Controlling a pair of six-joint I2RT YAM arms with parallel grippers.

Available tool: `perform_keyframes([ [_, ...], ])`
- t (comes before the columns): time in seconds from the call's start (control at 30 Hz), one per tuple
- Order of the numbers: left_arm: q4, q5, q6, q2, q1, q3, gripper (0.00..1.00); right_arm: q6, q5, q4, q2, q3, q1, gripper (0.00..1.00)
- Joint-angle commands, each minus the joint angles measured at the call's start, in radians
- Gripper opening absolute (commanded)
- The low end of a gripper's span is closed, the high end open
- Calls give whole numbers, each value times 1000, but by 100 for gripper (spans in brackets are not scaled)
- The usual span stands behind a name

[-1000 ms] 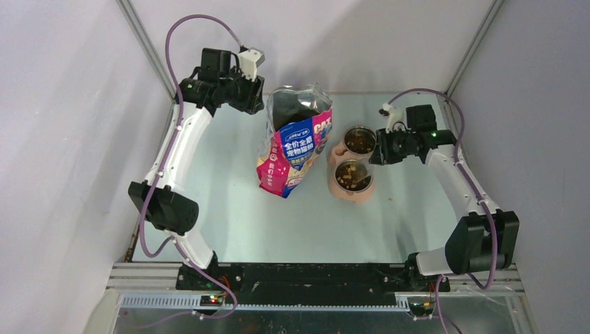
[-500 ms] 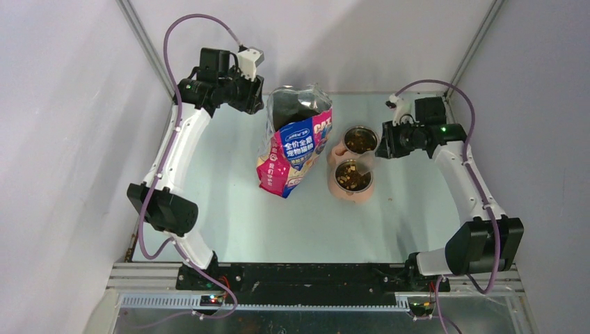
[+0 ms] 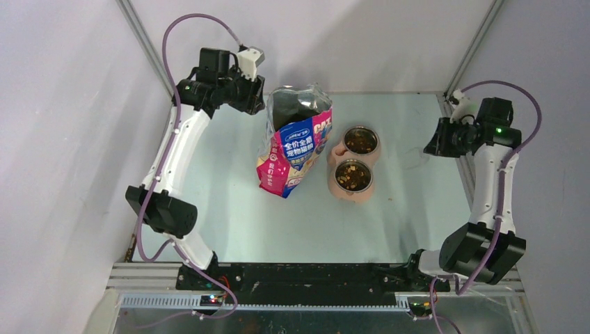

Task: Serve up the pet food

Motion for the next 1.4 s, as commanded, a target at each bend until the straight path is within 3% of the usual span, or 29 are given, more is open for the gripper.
perform_keyframes([
  [0.0, 14, 26, 14, -94, -8, 20, 56, -174, -119, -152, 5, 24, -51, 7],
  [0.27, 17, 40, 7, -108, -8, -8, 56, -373, -326, -421, 130, -49, 6, 13],
  [0.5, 18, 68, -8, -104, -9, -19, 56, -348, -303, -414, 236, -147, 139, 16],
  [0.77, -4, 45, 27, -122, -28, -35, 56, -350, -312, -452, 442, -109, 131, 25],
  [0.9, -12, 32, 41, -131, -38, -47, 56, -335, -313, -447, 496, -104, 125, 37],
  [1.1, -15, 29, 45, -129, -41, -46, 56, -303, -279, -445, 565, -77, 107, 47],
  [1.37, -19, 31, 45, -131, -42, -46, 57, -265, -200, -392, 615, -13, 44, 52],
])
